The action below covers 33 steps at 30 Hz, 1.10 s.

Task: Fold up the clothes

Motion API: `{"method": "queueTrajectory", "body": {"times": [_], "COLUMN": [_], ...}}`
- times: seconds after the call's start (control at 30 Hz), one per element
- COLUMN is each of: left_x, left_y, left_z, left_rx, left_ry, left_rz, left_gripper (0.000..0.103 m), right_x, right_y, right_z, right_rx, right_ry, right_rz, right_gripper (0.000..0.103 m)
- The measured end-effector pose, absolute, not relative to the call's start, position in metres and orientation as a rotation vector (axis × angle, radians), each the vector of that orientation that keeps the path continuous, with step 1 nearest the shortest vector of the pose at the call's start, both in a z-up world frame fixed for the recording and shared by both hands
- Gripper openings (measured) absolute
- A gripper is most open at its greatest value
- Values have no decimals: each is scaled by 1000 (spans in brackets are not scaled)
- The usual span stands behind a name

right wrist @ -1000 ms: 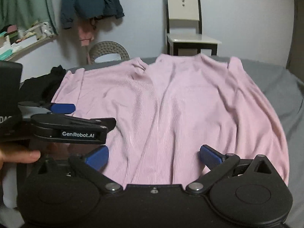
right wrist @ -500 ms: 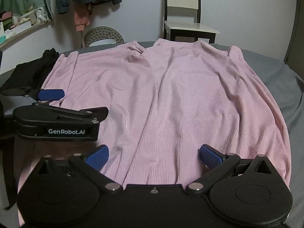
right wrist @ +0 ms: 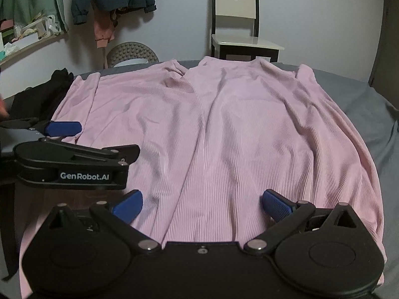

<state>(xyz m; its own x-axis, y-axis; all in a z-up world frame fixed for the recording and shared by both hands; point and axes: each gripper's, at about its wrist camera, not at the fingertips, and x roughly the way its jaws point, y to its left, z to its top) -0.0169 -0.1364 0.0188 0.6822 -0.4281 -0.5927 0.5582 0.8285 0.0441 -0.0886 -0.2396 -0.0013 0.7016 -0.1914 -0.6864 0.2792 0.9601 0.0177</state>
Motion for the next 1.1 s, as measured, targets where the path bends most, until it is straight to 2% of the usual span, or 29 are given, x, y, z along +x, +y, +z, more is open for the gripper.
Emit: {"method": "queueTrajectory", "body": {"times": [0.53,0.77,1.1], "left_x": [-17,-17,-17], "left_y": [-137,-136,-137], "left_z": [20,20,20], "left_rx": [229,228,230], "left_ry": [614,613,613], "left_rz": [-559,-560,-561], "left_gripper": [103,103,103], "right_x": [-92,-122,-171], "right_y": [-244,-281,-368], "right_z": [2,23,77], "right_rx": [162,407,274], "right_ry": [756,769,574], "right_rz": [-250,-229,-275], "right_gripper": [103,103,101]}}
